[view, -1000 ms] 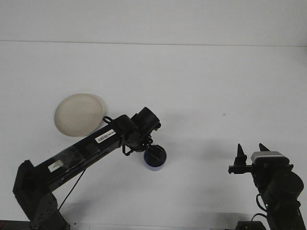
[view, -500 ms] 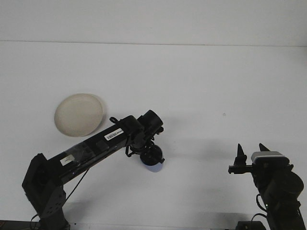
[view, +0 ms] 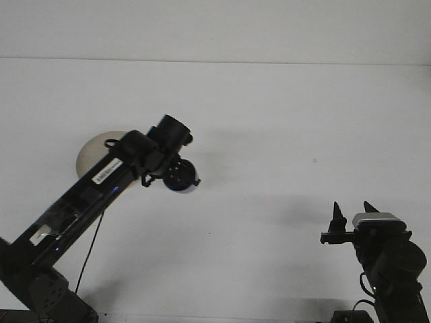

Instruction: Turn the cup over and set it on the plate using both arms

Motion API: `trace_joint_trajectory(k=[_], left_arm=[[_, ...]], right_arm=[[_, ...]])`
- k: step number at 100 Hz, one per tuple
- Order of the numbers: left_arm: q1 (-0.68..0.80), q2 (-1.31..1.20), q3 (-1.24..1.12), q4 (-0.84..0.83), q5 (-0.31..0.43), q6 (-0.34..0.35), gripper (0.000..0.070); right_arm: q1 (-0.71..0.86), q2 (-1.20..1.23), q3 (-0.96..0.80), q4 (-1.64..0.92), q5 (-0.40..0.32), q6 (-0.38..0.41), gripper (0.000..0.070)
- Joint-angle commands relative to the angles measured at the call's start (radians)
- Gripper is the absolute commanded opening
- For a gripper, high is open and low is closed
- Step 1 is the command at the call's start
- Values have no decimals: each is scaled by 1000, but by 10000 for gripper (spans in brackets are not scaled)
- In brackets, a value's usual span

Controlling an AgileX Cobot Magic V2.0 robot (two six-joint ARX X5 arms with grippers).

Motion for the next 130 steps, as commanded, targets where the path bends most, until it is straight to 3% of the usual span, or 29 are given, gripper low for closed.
trace_joint_trajectory(k=[1,17,42,87,113,118,130], left_arm=[[77,-1,27,-10,-57,19,5],[300,-4,31,-2,-74,14,5],[505,66,31,38,-67,16,6],[583,231,31,68,-51,19,16],[589,271,31,69,0,22,19],[589,272,31,71,1,22,48],[589,272,31,74,1,22,231]], right_arm=[[0,1,3,9,0,-7,467],[0,1,3,9,0,-7,467],[0,2,3,10,0,-7,467],[0,2,3,9,0,-7,467],[0,2,3,9,0,-7,467],[0,2,3,9,0,-7,467],[0,2,3,9,0,-7,467]])
